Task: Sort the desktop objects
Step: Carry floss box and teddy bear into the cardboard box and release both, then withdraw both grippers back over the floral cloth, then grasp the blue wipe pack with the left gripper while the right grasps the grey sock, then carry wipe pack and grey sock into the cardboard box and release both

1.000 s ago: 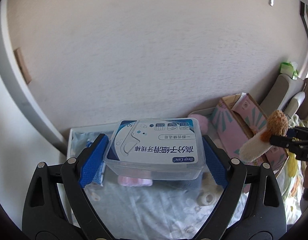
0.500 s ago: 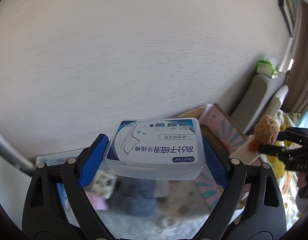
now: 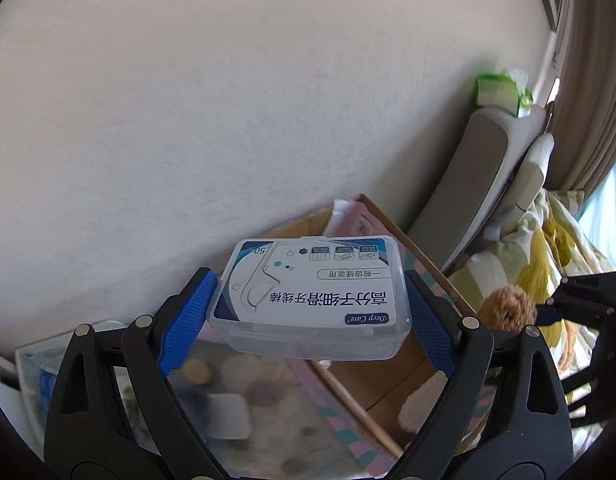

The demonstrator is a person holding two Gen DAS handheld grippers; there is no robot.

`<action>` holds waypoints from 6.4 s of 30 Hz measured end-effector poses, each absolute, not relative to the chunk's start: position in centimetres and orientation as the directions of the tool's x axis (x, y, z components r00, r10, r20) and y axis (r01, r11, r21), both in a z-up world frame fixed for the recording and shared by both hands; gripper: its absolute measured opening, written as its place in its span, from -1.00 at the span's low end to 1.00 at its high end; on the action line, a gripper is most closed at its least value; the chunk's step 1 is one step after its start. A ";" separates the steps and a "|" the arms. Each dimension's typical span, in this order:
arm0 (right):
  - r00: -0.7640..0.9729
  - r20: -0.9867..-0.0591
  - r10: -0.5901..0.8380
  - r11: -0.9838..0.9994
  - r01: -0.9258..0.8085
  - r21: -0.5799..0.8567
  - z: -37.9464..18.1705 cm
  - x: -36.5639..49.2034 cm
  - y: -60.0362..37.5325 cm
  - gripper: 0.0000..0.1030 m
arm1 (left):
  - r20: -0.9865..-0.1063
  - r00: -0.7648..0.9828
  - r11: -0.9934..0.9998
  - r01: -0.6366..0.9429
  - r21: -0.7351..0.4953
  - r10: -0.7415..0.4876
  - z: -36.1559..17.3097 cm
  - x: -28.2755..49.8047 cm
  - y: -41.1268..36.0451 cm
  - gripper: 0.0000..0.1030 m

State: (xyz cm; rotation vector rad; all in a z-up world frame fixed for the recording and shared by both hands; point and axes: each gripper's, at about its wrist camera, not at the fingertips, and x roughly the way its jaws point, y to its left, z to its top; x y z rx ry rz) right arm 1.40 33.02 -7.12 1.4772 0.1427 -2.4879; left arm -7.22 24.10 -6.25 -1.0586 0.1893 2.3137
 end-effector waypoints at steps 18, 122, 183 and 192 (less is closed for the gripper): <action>-0.364 -0.911 -0.196 -0.958 0.270 0.098 -11.1 -0.6 34.8 -0.09 | -0.792 -0.472 -0.829 -0.555 -0.075 0.388 -10.2 -8.2 27.9 0.76; -0.283 -0.905 -0.317 -0.944 -0.002 0.331 -19.3 -6.6 11.6 0.89 | -0.908 -0.419 -0.994 -0.085 0.061 -0.020 -24.1 -12.2 -13.2 0.95; -0.436 -0.811 -0.390 -0.921 0.162 0.355 -8.4 -3.4 17.3 -0.54 | -0.813 -0.572 -0.990 -0.137 -0.032 0.106 -8.9 -5.9 -6.7 0.12; -0.459 -0.810 -0.365 -0.931 0.180 0.317 -6.6 -2.7 21.4 -0.54 | -0.792 -0.585 -0.971 -0.237 -0.041 0.176 -6.8 -5.8 0.0 0.12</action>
